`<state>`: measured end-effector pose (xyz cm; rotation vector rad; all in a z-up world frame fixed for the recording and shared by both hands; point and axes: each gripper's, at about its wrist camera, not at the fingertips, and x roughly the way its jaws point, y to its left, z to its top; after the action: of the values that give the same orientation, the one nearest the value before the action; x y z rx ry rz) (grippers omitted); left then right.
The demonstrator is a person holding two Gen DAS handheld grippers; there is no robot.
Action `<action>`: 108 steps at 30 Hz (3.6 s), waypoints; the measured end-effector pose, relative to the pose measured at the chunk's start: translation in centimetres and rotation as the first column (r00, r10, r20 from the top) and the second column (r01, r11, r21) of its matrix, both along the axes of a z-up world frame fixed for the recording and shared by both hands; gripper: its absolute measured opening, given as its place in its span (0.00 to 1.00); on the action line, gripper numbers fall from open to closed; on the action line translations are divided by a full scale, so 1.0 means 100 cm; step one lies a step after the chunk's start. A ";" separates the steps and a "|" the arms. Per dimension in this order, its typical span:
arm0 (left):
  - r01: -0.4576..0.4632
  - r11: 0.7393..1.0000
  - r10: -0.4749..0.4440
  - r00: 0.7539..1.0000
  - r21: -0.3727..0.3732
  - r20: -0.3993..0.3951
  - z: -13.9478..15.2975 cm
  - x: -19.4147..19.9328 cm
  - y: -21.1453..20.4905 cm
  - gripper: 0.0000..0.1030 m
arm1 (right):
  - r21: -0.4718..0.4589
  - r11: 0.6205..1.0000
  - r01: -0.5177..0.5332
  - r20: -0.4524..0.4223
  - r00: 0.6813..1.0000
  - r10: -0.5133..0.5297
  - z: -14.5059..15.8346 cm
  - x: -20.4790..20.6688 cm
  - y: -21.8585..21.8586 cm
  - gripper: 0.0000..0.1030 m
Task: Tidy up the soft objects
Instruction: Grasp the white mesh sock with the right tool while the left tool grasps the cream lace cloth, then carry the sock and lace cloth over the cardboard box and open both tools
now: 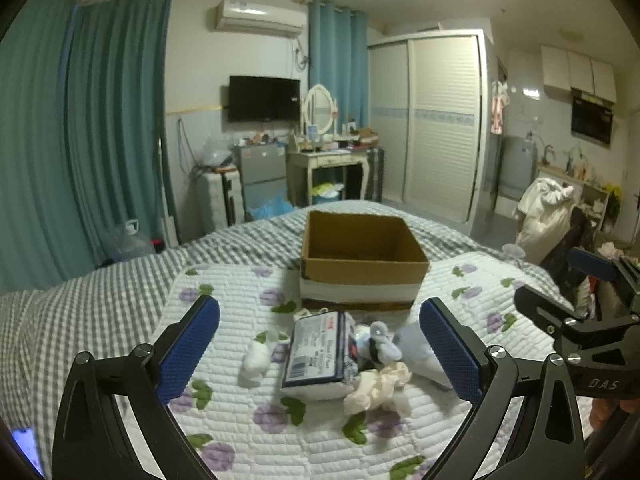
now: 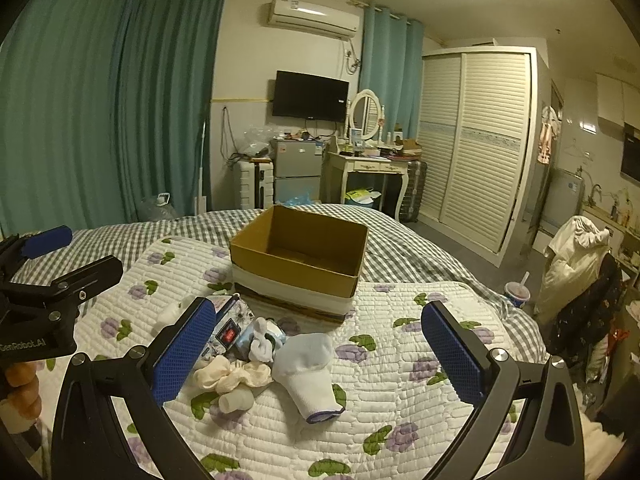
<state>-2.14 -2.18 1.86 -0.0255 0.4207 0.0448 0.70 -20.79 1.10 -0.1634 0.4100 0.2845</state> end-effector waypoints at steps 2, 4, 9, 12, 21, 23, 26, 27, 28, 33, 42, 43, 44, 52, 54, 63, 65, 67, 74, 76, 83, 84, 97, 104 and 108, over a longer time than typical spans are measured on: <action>-0.001 1.000 0.001 1.000 0.007 -0.001 0.001 -0.002 -0.008 0.99 | -0.015 1.000 -0.014 -0.009 1.000 0.014 0.004 0.001 -0.002 1.00; -0.010 1.000 0.010 1.000 0.015 -0.010 -0.001 -0.003 -0.015 0.99 | -0.027 0.999 -0.037 -0.026 0.999 0.036 0.008 0.005 -0.005 1.00; -0.055 0.998 0.055 0.995 0.002 -0.079 -0.023 0.011 -0.028 0.99 | -0.080 0.994 -0.080 -0.080 0.994 0.073 0.006 0.029 -0.012 1.00; -0.080 0.997 0.079 0.989 -0.005 -0.126 -0.045 0.023 -0.035 0.99 | -0.126 0.986 -0.112 -0.143 0.985 0.093 -0.013 0.056 -0.016 1.00; -0.132 0.991 0.117 0.942 -0.025 -0.314 -0.125 0.071 -0.054 0.93 | -0.083 0.975 -0.208 -0.386 0.908 0.161 -0.098 0.137 -0.013 0.86; -0.128 0.991 0.110 0.934 -0.030 -0.340 -0.138 0.078 -0.057 0.92 | -0.070 0.971 -0.227 -0.423 0.888 0.178 -0.115 0.148 -0.010 0.82; -0.117 0.993 0.103 0.923 -0.015 -0.370 -0.155 0.087 -0.064 0.92 | -0.067 0.964 -0.258 -0.458 0.866 0.200 -0.134 0.159 -0.004 0.81; -0.117 0.993 0.104 0.920 -0.014 -0.379 -0.159 0.089 -0.065 0.91 | -0.066 0.963 -0.263 -0.466 0.861 0.203 -0.138 0.161 -0.004 0.81; -0.118 0.993 0.102 0.915 -0.018 -0.389 -0.162 0.092 -0.066 0.88 | -0.054 0.961 -0.271 -0.478 0.852 0.213 -0.144 0.164 -0.003 0.80; -0.121 0.990 0.081 0.906 -0.071 -0.416 -0.169 0.103 -0.063 0.81 | 0.026 0.949 -0.313 -0.522 0.806 0.280 -0.154 0.168 -0.003 0.62; -0.047 0.993 -0.003 0.911 -0.111 -0.411 -0.161 0.097 -0.067 0.43 | 0.089 0.937 -0.338 -0.505 0.796 0.335 -0.144 0.153 -0.015 0.19; -0.042 0.992 -0.010 0.912 -0.116 -0.411 -0.160 0.096 -0.067 0.39 | 0.085 0.939 -0.334 -0.501 0.800 0.330 -0.143 0.150 -0.017 0.18; -0.036 0.992 -0.017 0.912 -0.121 -0.410 -0.159 0.094 -0.067 0.39 | 0.083 0.940 -0.330 -0.499 0.803 0.326 -0.142 0.148 -0.020 0.18; 0.000 0.993 -0.042 0.937 -0.122 -0.348 -0.130 0.072 -0.069 0.31 | 0.070 0.955 -0.290 -0.477 0.831 0.287 -0.125 0.127 -0.036 0.11; 0.004 0.993 -0.044 0.943 -0.121 -0.330 -0.121 0.066 -0.068 0.31 | 0.076 0.959 -0.273 -0.469 0.839 0.276 -0.117 0.121 -0.039 0.10; 0.030 0.995 -0.052 0.971 -0.096 -0.233 -0.068 0.048 -0.057 0.31 | 0.079 0.970 -0.232 -0.302 0.921 0.245 -0.047 0.088 -0.035 0.09; 0.044 0.995 -0.061 0.977 -0.087 -0.207 -0.053 0.052 -0.053 0.31 | 0.076 0.972 -0.223 -0.264 0.935 0.235 -0.031 0.088 -0.029 0.09; 0.058 0.996 -0.071 0.981 -0.075 -0.179 -0.039 0.059 -0.049 0.31 | 0.083 0.971 -0.222 -0.235 0.943 0.236 -0.017 0.091 -0.022 0.09; 0.078 0.997 -0.081 0.991 -0.028 -0.108 -0.002 0.108 -0.036 0.31 | 0.073 0.971 -0.227 -0.136 0.962 0.235 0.027 0.130 0.011 0.09; 0.079 0.997 -0.080 0.992 -0.022 -0.095 0.003 0.130 -0.032 0.31 | 0.075 0.974 -0.214 -0.112 0.969 0.222 0.038 0.151 0.020 0.09; 0.091 0.996 -0.091 0.990 -0.002 -0.112 -0.012 0.215 -0.026 0.31 | 0.098 0.982 -0.159 -0.070 0.984 0.167 0.036 0.231 0.042 0.09; 0.095 0.995 -0.095 0.988 -0.007 -0.119 -0.017 0.226 -0.025 0.31 | 0.100 0.983 -0.154 -0.072 0.984 0.162 0.032 0.238 0.043 0.09; 0.087 0.995 -0.073 0.971 0.055 -0.228 -0.074 0.296 -0.034 0.50 | 0.136 0.985 -0.109 -0.225 0.964 0.138 -0.048 0.320 0.041 0.15; 0.083 0.996 -0.074 0.981 0.042 -0.178 -0.041 0.262 -0.032 0.70 | 0.137 0.988 -0.074 -0.180 0.979 0.099 -0.020 0.291 0.022 0.34; 0.082 0.995 -0.075 0.990 0.053 -0.118 0.004 0.225 -0.029 0.70 | 0.117 0.991 -0.067 -0.147 0.986 0.084 0.025 0.255 0.015 0.37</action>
<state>20.32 -5.12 2.26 0.0508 0.5355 -0.0195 26.24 -19.27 3.57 -0.0473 0.5383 0.3951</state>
